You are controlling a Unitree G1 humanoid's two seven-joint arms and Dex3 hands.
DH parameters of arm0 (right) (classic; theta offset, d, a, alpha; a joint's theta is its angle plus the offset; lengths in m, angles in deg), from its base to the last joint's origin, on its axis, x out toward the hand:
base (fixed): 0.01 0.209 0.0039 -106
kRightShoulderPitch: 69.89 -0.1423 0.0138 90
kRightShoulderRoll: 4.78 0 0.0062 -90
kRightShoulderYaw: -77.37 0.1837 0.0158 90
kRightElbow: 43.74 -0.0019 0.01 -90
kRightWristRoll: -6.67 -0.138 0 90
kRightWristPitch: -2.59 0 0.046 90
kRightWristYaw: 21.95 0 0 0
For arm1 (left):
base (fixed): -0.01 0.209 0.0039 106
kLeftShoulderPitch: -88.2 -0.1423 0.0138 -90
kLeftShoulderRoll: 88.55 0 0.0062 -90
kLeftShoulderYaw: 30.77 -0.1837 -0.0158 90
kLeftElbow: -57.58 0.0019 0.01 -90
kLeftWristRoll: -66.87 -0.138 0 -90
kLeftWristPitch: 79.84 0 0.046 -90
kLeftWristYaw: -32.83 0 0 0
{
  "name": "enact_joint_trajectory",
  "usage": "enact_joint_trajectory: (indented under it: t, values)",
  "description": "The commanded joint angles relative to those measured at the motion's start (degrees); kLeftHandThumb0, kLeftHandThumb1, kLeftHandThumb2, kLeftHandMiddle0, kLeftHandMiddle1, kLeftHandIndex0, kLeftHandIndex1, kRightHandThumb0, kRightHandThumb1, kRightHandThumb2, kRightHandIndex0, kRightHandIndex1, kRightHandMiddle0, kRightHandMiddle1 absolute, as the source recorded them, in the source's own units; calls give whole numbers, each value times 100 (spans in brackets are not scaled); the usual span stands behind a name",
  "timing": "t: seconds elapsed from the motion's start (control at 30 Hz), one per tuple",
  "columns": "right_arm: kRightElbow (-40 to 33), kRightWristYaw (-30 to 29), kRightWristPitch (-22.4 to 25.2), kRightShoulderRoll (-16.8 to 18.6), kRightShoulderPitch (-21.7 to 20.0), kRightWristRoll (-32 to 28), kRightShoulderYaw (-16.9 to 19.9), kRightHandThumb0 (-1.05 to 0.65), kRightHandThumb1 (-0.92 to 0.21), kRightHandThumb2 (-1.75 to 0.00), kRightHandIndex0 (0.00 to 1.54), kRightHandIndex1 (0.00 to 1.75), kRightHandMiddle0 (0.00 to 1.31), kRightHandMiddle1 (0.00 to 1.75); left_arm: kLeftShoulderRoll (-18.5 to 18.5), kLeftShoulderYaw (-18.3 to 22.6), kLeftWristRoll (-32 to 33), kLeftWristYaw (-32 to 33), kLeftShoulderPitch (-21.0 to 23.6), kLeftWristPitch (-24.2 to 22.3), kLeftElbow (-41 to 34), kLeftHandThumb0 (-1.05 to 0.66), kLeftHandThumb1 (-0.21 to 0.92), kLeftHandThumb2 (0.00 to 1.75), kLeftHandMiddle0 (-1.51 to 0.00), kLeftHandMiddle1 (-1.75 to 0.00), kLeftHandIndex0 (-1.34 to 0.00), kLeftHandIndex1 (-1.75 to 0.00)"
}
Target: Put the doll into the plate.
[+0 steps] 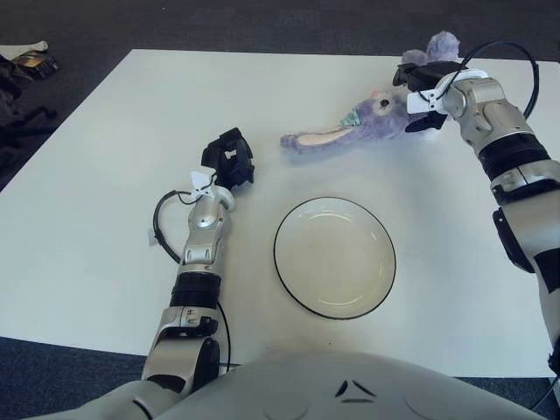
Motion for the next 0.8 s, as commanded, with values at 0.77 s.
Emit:
enact_joint_trajectory:
  t: [0.77]
  values:
    - [1671, -617, 342, 576, -408, -80, -388, -35, -20, -112, 25, 66, 0, 39, -163, -48, -19, 77, -573, -123, 81, -50, 69, 97, -134, -175, -106, -175]
